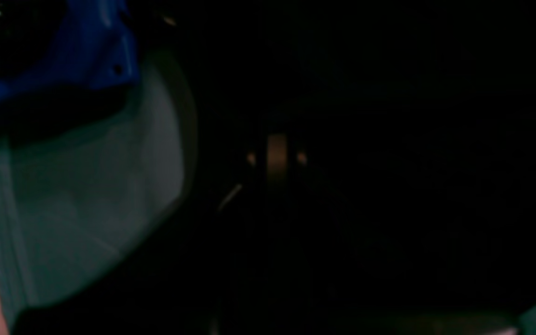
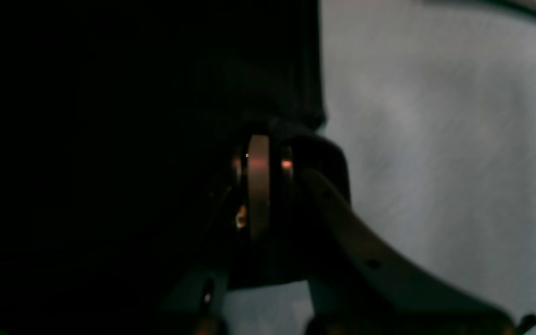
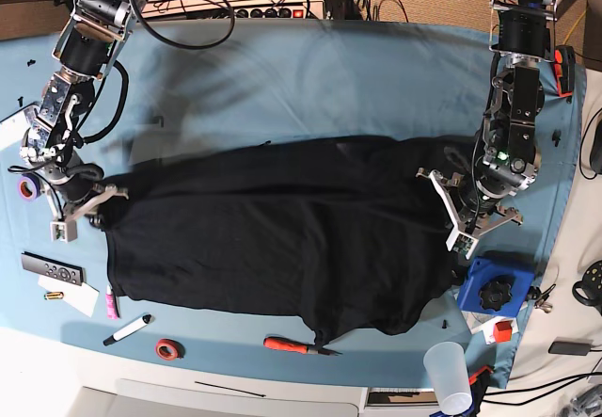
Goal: Layout the t-shirt on the table in an organized manner, then fold the t-shirt properly
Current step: 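Drag the held shirt edge back toward the shirt's middle with both grippers, then release the shirt and raise both grippers away, then grasp the shirt's hem corners with both grippers, then pull the grasped hem corners apart and away, stretching the shirt flat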
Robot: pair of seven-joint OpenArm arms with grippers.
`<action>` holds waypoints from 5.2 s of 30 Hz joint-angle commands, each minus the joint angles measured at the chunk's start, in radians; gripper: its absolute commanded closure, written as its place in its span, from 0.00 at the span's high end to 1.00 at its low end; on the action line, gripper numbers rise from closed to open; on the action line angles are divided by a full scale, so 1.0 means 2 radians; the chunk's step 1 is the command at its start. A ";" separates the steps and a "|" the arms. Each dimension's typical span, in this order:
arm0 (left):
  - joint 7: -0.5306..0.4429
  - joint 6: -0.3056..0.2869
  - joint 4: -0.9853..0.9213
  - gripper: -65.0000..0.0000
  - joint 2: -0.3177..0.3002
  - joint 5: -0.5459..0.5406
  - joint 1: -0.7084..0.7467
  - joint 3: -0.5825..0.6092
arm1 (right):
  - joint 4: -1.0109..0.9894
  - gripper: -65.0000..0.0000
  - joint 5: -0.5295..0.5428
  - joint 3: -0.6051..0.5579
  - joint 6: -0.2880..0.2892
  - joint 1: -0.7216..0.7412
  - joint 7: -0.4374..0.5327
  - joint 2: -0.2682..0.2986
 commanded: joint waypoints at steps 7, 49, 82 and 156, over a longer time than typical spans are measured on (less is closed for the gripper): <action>-0.027 0.003 0.007 0.00 -0.005 -0.002 -0.011 -0.003 | 0.008 0.00 -0.009 0.003 -0.022 0.010 0.017 0.012; 0.117 0.006 0.261 0.53 -0.022 -0.057 0.197 -0.247 | 0.071 0.47 0.158 0.144 0.032 -0.109 -0.126 0.012; 0.053 0.001 0.181 0.53 0.061 -0.132 0.179 -0.234 | -0.137 0.37 0.145 0.111 0.034 0.032 -0.080 -0.002; 0.286 -0.078 0.094 0.00 -0.022 -0.348 0.280 -0.224 | 0.166 0.00 0.347 0.289 0.059 -0.291 -0.295 0.035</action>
